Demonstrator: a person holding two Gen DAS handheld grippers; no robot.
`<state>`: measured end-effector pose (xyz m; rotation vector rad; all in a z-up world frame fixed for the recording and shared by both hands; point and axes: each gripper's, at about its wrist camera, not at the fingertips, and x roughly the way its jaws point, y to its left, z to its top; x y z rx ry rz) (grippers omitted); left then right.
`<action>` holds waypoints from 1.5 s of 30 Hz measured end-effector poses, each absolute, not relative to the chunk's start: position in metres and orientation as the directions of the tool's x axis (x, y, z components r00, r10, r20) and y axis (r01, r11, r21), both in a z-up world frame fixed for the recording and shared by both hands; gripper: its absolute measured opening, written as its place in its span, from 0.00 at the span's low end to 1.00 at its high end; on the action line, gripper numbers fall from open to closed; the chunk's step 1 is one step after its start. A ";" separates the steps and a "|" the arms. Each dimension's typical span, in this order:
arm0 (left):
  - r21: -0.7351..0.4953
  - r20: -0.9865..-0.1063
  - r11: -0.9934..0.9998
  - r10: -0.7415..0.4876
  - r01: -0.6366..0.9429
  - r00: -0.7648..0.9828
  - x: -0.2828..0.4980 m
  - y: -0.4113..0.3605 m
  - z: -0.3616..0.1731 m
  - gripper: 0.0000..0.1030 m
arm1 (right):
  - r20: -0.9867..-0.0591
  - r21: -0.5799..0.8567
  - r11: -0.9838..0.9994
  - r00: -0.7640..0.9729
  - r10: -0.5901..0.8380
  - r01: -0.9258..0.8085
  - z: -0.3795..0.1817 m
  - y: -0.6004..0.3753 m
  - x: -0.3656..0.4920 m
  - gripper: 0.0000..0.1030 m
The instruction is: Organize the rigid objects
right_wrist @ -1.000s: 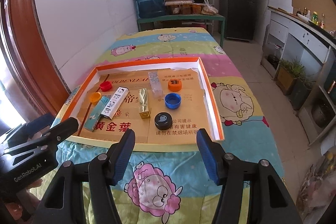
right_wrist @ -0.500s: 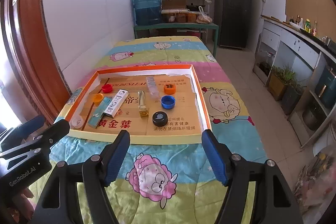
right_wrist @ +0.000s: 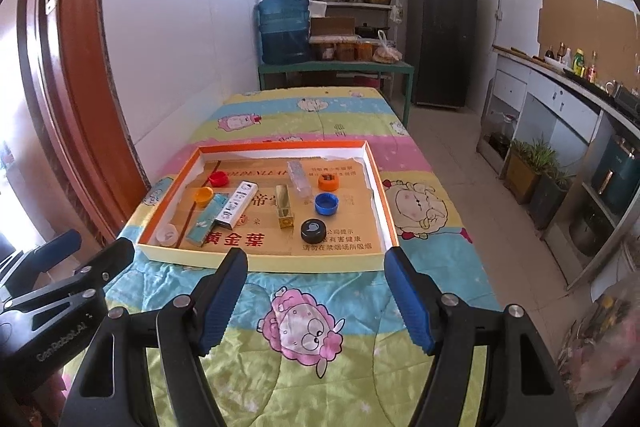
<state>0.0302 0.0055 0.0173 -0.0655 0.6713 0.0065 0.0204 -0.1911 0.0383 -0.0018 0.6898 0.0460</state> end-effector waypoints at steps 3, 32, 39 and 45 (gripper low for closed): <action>-0.080 -0.608 0.997 -0.032 -0.021 0.793 0.022 0.007 0.023 0.72 | -0.620 0.003 0.999 0.784 0.031 -0.037 0.045 -0.189 0.011 0.68; -0.043 -0.571 0.998 0.006 -0.037 0.821 -0.015 0.001 0.043 0.72 | -0.579 0.006 0.999 0.815 0.029 -0.031 0.061 -0.184 -0.019 0.68; -0.046 -0.574 0.998 0.004 -0.038 0.819 -0.016 0.002 0.043 0.72 | -0.584 0.010 0.999 0.811 0.032 -0.032 0.060 -0.183 -0.019 0.68; -0.043 -0.573 0.998 0.005 -0.036 0.820 -0.016 0.003 0.044 0.72 | -0.585 0.012 0.999 0.810 0.036 -0.036 0.059 -0.182 -0.019 0.68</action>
